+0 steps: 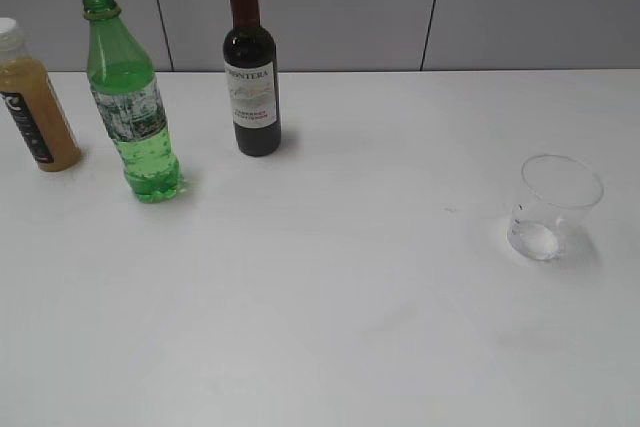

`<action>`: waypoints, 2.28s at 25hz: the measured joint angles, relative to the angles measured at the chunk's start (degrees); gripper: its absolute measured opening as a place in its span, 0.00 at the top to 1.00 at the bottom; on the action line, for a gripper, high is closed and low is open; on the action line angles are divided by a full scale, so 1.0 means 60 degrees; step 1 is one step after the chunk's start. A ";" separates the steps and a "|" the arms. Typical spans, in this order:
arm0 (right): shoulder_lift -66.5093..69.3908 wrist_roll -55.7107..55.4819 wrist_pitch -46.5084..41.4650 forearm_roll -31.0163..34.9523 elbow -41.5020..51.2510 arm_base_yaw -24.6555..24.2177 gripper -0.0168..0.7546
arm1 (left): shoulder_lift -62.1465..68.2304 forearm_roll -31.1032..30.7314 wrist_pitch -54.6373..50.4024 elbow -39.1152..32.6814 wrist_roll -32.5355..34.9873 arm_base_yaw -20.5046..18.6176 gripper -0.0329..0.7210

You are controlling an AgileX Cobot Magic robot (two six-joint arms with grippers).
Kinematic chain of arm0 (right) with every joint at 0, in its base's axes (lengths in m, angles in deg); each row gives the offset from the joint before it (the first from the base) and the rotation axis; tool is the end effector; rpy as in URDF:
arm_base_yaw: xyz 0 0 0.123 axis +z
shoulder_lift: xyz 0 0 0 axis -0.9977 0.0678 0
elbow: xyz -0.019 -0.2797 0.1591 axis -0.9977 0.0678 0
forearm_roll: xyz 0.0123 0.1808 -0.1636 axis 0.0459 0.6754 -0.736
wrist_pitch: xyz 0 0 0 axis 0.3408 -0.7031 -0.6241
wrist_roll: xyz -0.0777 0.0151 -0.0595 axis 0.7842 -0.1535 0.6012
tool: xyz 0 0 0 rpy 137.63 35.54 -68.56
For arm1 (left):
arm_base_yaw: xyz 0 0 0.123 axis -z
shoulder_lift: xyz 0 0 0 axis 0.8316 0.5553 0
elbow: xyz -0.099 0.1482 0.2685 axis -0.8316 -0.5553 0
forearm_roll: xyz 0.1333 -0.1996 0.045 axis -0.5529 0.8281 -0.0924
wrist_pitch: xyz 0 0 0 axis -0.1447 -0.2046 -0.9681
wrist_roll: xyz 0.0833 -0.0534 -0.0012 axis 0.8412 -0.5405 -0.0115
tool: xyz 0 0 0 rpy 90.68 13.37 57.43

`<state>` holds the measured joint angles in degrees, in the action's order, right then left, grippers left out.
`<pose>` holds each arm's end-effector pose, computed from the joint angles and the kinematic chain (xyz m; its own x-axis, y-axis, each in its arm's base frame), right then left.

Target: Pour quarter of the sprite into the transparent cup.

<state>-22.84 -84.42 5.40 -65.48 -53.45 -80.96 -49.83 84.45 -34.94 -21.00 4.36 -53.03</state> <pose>-0.0287 -0.0002 0.2561 -0.4214 -0.0362 -0.9062 -0.1109 0.9938 0.0118 -0.0431 -0.0094 0.2738 -0.4150 0.0475 -0.9086 0.1743 0.9843 -0.0281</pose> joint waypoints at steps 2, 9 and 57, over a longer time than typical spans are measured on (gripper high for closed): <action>0.0000 0.0000 0.0000 0.0000 0.0000 0.0000 0.21 | 0.0000 0.0000 0.0000 0.0000 0.0000 0.0000 0.64; 0.0000 0.0000 0.0000 0.0000 0.0000 0.0000 0.21 | 0.0000 0.0000 0.0000 0.0000 0.0000 0.0000 0.64; 0.4391 0.0103 0.8699 -0.0229 0.1328 0.0011 0.10 | 0.0000 0.0000 0.0000 -0.0008 -0.0010 0.0000 0.64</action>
<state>3.51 -83.80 57.59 -66.85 -45.48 -80.89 -49.83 84.45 -34.94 -21.05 4.29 -53.03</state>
